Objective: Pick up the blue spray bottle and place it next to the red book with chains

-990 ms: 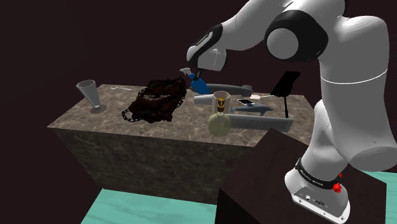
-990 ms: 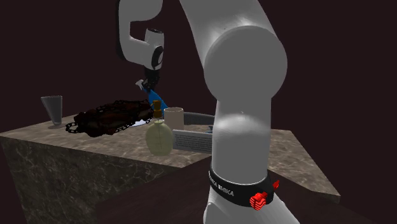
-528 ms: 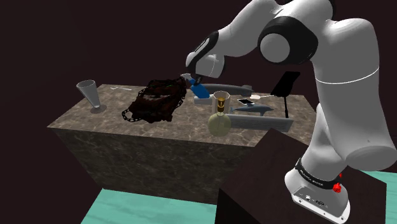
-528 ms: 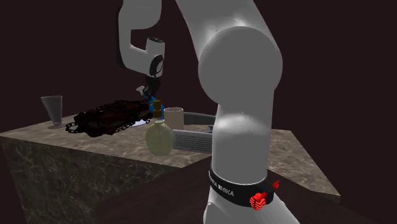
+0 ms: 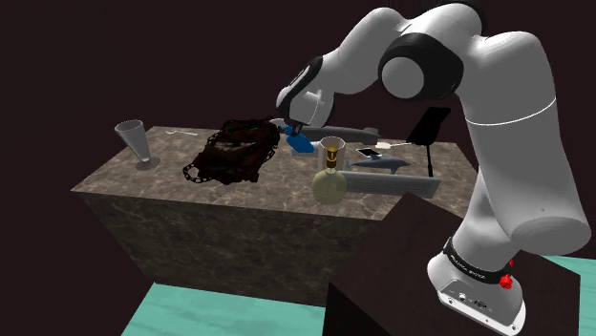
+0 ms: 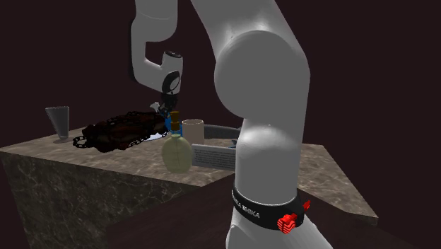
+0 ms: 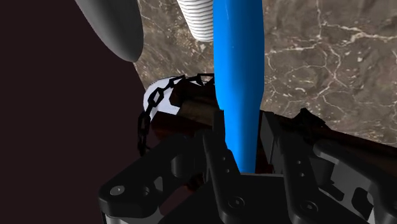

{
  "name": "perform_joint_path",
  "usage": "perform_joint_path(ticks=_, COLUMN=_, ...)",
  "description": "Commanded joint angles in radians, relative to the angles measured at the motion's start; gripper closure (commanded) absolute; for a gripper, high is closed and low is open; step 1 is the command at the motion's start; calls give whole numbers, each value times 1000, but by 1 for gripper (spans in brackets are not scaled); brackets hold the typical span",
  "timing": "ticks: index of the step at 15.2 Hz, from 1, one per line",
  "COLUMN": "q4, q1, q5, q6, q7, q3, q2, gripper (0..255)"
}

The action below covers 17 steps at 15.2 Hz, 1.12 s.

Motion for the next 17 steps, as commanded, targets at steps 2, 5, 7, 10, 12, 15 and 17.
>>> perform_joint_path(ticks=2, q4=8, q1=-41, q5=46, q6=25, q7=-45, q3=48, q2=31, gripper=255)
perform_joint_path(ticks=5, q4=22, q1=-80, q5=90, q6=50, q7=-91, q3=97, q2=57, gripper=255)
perform_joint_path(ticks=7, q4=33, q1=-107, q5=119, q6=68, q7=-123, q3=131, q2=74, gripper=255)
perform_joint_path(ticks=10, q4=51, q1=-148, q5=163, q6=94, q7=-173, q3=183, q2=101, gripper=255)
perform_joint_path(ticks=12, q4=68, q1=-181, q5=197, q6=115, q7=-214, q3=223, q2=123, gripper=255)
perform_joint_path(ticks=15, q4=67, q1=-181, q5=196, q6=115, q7=-213, q3=224, q2=123, gripper=255)
perform_joint_path(ticks=17, q4=67, q1=-181, q5=196, q6=115, q7=-213, q3=224, q2=123, gripper=255)
